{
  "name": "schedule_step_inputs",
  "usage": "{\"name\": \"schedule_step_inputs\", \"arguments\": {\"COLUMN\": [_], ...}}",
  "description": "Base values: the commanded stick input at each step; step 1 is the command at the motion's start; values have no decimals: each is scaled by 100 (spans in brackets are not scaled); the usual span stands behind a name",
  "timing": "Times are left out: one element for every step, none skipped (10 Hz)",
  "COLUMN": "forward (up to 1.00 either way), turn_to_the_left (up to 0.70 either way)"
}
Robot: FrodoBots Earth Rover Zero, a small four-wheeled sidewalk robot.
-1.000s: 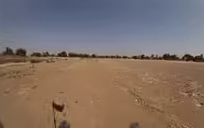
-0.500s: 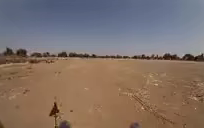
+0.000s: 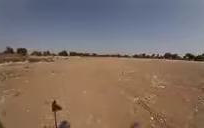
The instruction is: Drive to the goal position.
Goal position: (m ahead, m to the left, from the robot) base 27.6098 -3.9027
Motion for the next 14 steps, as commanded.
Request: {"name": "schedule_step_inputs", "arguments": {"forward": [50,50,50,50,50,50,50,50,50,50,50,50,50,50], "turn_to_the_left": [0,0,0,0,0,0,0,0,0,0,0,0,0,0]}}
